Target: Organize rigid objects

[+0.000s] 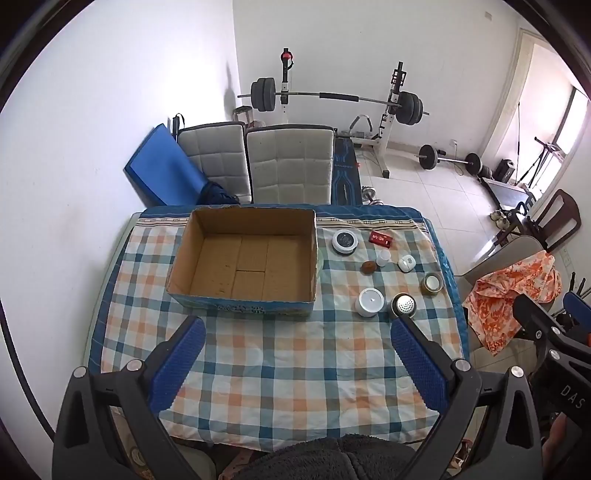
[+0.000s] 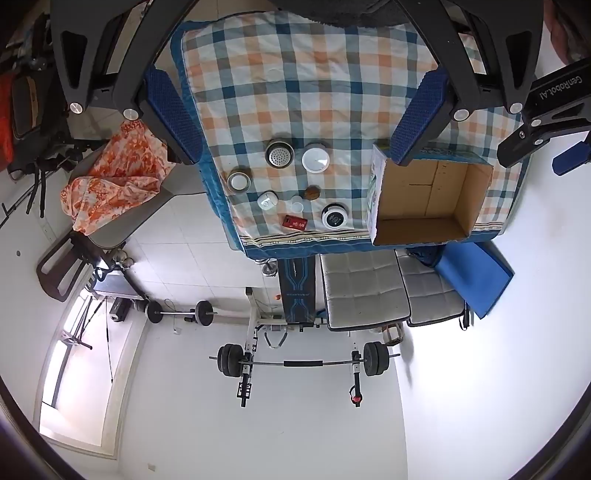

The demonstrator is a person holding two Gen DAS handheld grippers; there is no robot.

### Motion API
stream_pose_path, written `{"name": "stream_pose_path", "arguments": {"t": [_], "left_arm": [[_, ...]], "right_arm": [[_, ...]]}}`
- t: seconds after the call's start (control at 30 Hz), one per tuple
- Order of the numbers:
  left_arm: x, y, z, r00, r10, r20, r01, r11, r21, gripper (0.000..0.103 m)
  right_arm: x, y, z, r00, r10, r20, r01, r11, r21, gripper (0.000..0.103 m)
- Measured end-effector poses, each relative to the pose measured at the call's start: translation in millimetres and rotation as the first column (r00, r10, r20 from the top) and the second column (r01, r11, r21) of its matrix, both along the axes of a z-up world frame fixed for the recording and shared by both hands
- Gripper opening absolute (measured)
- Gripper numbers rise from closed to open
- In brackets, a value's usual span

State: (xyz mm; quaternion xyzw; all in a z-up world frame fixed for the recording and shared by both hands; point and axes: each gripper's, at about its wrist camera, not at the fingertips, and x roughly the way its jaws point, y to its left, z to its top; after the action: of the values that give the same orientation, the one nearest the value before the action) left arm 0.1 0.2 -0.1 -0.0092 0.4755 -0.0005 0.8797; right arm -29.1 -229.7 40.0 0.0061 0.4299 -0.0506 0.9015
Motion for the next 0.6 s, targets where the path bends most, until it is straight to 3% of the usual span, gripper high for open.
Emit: {"name": "stream_pose_path", "arguments": {"t": [0.6], "left_arm": [[-0.6, 0.9, 1.4, 1.000, 0.004, -0.005, -0.004, 1.000, -0.004, 0.103]], "right_arm": [[-2.2, -3.1, 5.2, 1.000, 0.003, 0.006, -0.003, 1.000, -0.009, 0.103]]}}
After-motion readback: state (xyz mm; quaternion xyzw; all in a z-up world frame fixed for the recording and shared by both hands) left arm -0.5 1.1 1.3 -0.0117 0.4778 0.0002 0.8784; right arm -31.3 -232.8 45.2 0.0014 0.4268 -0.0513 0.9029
